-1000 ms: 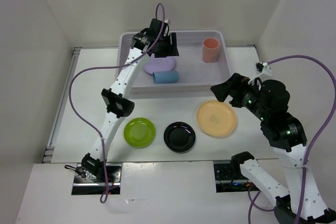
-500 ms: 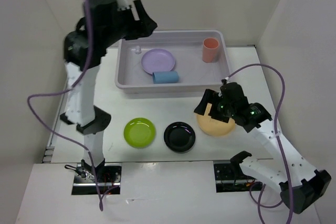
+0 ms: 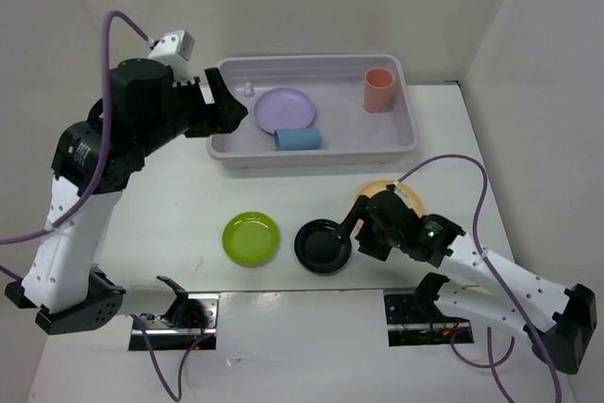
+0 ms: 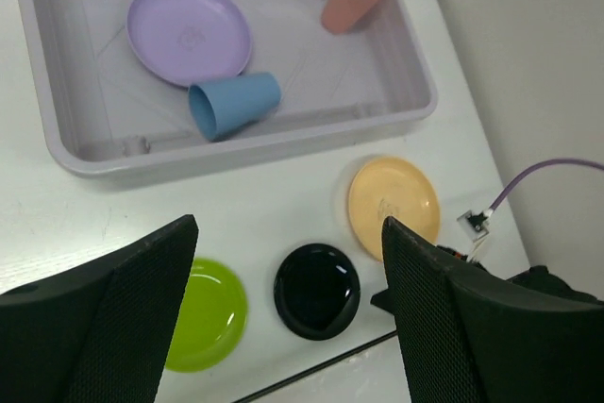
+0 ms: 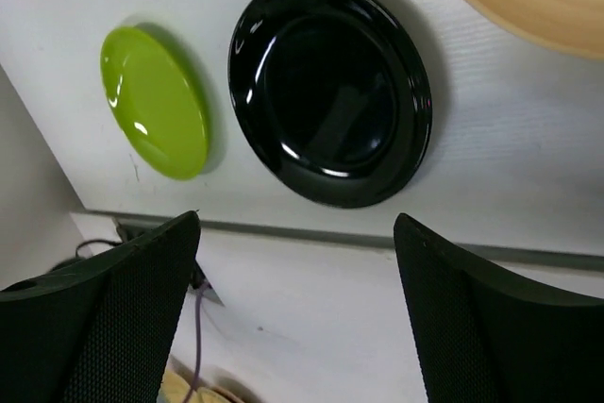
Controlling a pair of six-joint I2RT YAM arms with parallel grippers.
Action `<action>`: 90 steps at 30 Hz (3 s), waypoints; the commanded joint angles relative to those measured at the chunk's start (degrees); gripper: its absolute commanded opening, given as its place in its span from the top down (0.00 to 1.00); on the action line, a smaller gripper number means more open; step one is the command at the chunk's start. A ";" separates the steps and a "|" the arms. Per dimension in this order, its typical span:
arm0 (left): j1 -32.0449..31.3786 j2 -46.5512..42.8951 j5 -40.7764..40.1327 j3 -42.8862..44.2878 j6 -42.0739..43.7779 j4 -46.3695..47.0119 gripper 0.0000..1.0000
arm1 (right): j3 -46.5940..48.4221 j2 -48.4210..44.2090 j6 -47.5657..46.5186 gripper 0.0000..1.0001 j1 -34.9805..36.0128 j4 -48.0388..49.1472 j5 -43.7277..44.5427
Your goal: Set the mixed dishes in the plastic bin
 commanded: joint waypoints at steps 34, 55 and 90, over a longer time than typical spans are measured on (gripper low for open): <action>-0.15 -6.94 4.23 -12.90 -1.49 7.76 0.12 | -12.82 35.82 3.62 0.78 1.36 34.85 3.95; -0.15 -4.74 6.42 -13.43 -2.02 8.81 0.11 | 2.29 9.57 -0.60 1.00 2.51 7.27 10.89; -0.15 -6.94 5.63 -16.95 -2.55 6.35 0.11 | 40.16 53.82 -29.78 1.00 -42.23 29.32 -8.79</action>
